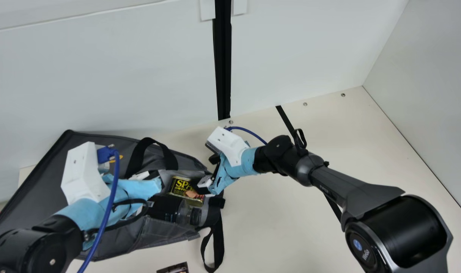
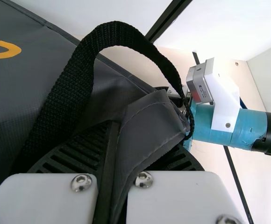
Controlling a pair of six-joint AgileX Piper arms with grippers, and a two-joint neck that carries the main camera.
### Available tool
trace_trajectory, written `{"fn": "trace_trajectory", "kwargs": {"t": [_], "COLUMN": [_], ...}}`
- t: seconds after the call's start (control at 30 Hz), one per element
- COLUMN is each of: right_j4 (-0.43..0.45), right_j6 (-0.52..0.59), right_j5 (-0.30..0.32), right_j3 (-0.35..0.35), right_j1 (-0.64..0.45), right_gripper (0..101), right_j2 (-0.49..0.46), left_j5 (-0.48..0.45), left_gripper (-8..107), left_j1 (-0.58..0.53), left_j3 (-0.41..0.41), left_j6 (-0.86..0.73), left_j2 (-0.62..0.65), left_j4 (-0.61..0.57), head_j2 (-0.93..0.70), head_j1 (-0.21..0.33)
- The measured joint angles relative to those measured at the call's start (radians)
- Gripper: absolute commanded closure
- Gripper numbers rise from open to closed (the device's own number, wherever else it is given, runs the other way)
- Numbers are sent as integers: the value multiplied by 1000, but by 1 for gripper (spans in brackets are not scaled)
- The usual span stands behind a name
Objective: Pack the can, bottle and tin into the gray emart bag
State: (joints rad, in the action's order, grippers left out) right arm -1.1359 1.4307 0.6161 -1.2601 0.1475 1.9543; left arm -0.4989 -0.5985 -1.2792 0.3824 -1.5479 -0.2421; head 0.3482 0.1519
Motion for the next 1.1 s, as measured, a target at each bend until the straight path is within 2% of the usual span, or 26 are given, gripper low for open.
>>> {"fn": "trace_trajectory", "kwargs": {"t": [0.2, 0.23, 0.7, 1.1], "right_j4": [-1, -1, 21, -13], "right_j6": [-31, -37, -167, -228], "right_j5": [40, 46, 154, 293], "right_j3": [-5, -5, -1, 22], "right_j1": [-7, -10, -65, -128], "right_gripper": [97, 101, 101, 101], "right_j2": [4, 4, -16, -77], "left_j5": [0, 0, 0, 0], "left_gripper": [89, 89, 89, 89], "left_j1": [0, 0, 0, 3], "left_j3": [0, 0, 0, 0], "left_j6": [0, 0, 0, -6], "left_j2": [0, 0, 0, 0], "left_j4": [0, 0, 0, -6], "head_j2": [0, 0, -2, 0], "head_j1": [-2, -2, 0, 0]}}
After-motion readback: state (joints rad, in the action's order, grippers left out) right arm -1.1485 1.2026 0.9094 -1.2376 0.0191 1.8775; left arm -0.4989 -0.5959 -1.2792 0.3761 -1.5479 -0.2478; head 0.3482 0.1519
